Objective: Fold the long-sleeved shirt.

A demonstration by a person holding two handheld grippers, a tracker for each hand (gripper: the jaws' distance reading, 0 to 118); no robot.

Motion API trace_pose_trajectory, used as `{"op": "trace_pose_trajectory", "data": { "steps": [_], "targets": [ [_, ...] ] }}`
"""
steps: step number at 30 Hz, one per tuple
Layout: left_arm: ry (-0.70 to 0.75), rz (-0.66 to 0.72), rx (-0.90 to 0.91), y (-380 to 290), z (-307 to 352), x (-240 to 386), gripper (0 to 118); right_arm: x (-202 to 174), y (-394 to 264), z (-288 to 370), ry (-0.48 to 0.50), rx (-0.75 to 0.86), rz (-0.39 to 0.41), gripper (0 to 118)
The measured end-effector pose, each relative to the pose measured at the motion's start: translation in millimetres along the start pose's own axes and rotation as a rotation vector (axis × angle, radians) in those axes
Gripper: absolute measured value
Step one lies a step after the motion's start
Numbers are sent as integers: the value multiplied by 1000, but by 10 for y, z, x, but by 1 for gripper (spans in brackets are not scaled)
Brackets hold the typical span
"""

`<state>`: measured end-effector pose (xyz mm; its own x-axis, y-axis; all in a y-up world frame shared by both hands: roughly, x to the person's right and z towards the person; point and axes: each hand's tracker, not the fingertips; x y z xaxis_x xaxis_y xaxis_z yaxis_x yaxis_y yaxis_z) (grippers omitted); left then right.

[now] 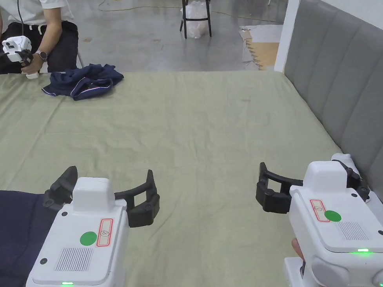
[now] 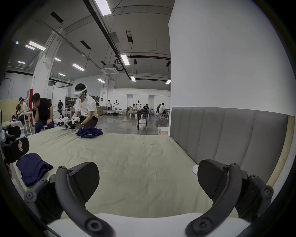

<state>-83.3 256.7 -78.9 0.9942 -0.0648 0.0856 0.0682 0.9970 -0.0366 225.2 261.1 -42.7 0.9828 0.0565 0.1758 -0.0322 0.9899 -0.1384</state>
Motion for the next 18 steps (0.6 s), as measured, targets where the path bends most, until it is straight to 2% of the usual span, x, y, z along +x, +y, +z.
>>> {"op": "trace_pose_trajectory", "data": {
  "steps": [2, 4, 8, 10, 12, 14, 18],
  "targets": [
    [-5, 7, -6, 7, -3, 0, 111, -2, 44, 9, -26, -8, -60, 118],
    [-8, 6, -8, 7, -2, 5, 111, 22, 129, 25, 1, -65, -135, 118],
    [-8, -6, -14, 11, -5, 30, 111, 59, 359, 16, -25, -286, -289, 118],
    [-18, -1, -24, 17, -20, 42, 111, 77, 405, -1, -4, -318, -287, 118],
    [-25, 1, -25, 15, -21, 52, 111, 69, 439, -23, 15, -313, -243, 118],
    [-27, -6, -23, 12, -16, 73, 111, 42, 446, -40, -38, -313, -214, 118],
    [-33, -21, -27, 9, -4, 96, 111, 33, 406, -68, -45, -319, -214, 118]
  ]
}}
